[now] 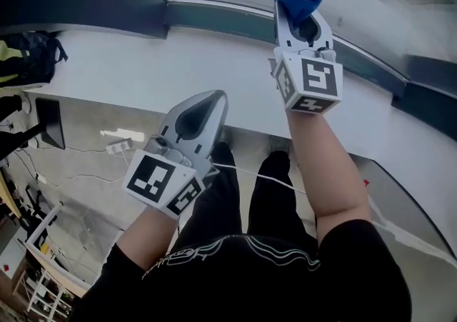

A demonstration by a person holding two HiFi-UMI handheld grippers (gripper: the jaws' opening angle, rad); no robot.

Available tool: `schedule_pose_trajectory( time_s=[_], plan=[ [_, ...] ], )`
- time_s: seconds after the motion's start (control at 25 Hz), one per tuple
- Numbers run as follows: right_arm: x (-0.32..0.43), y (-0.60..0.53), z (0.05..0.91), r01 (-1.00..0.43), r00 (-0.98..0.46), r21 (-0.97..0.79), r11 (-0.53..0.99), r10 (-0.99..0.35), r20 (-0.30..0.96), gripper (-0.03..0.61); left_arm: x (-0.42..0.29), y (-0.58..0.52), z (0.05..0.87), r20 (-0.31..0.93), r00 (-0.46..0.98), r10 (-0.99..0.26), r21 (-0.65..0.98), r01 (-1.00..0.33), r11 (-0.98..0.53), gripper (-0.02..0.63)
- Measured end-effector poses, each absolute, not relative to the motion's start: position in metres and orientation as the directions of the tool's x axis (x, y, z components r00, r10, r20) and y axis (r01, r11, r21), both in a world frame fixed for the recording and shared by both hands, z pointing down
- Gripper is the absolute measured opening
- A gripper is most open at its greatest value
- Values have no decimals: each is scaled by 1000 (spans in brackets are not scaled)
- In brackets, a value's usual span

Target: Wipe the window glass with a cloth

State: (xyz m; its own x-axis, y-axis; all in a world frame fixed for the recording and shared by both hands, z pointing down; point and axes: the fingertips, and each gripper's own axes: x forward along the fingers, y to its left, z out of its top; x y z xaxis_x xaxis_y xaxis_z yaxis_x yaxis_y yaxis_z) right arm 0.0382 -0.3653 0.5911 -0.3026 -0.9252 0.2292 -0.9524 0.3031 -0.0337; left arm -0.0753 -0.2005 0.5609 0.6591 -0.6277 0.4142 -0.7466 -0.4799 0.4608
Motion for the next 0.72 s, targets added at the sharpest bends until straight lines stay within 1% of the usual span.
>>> schedule_pose_trajectory(
  time_s=[0.72],
  plan=[
    [247,-314,577,-986,-164,-1,168,-963,215,94,107,-175,551,406,750,-523,462,-662,-590,3]
  ],
)
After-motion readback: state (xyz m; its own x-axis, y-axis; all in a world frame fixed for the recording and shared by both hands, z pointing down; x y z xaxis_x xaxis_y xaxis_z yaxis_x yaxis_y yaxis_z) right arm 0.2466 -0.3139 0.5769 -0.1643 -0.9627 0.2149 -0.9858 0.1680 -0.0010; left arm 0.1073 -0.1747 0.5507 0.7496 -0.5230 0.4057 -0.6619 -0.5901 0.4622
